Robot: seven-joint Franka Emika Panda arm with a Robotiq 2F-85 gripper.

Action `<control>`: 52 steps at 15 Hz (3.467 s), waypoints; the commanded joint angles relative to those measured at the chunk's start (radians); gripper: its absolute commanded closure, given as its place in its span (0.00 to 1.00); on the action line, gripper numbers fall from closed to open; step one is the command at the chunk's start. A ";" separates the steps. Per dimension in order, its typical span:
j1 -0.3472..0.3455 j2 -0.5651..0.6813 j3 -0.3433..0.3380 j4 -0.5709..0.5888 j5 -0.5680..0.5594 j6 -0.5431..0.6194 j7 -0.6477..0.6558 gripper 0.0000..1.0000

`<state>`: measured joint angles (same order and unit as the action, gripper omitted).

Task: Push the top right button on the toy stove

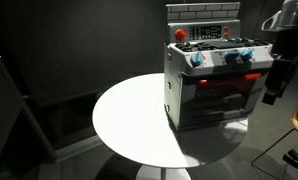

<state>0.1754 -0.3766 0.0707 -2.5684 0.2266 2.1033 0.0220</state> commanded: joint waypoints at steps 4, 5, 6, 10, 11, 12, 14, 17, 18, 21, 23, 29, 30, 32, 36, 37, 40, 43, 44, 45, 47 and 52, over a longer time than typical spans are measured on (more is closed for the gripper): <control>-0.012 0.000 0.011 0.001 0.004 -0.002 -0.004 0.00; -0.012 0.000 0.011 0.001 0.004 -0.002 -0.004 0.00; -0.012 0.000 0.011 0.001 0.004 -0.002 -0.004 0.00; -0.023 -0.001 0.012 0.034 -0.014 -0.002 0.006 0.00; -0.026 -0.002 0.012 0.046 -0.017 -0.003 0.008 0.00; -0.030 -0.005 0.013 0.062 -0.022 -0.005 0.010 0.00; -0.039 -0.010 0.015 0.097 -0.035 -0.007 0.017 0.00; -0.053 -0.013 0.021 0.153 -0.075 -0.011 0.032 0.00; -0.062 -0.014 0.025 0.174 -0.099 -0.012 0.045 0.00; -0.088 -0.010 0.037 0.230 -0.183 0.001 0.076 0.00; -0.103 -0.004 0.040 0.262 -0.230 0.014 0.095 0.00; -0.150 0.038 0.033 0.324 -0.328 0.122 0.128 0.00; -0.161 0.049 0.031 0.336 -0.344 0.145 0.132 0.00; -0.183 0.074 0.031 0.359 -0.387 0.186 0.150 0.00; -0.225 0.130 0.028 0.413 -0.475 0.240 0.198 0.00; -0.235 0.146 0.026 0.427 -0.497 0.249 0.213 0.00; -0.259 0.191 0.018 0.470 -0.558 0.261 0.256 0.00; -0.273 0.237 0.004 0.512 -0.613 0.264 0.299 0.00; -0.276 0.254 -0.002 0.527 -0.635 0.263 0.316 0.00; -0.276 0.267 -0.009 0.539 -0.648 0.263 0.328 0.00; -0.276 0.297 -0.022 0.569 -0.685 0.260 0.357 0.00; -0.268 0.357 -0.056 0.626 -0.744 0.254 0.413 0.00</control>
<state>-0.0992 -0.0639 0.0325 -2.0012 -0.4761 2.3670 0.3902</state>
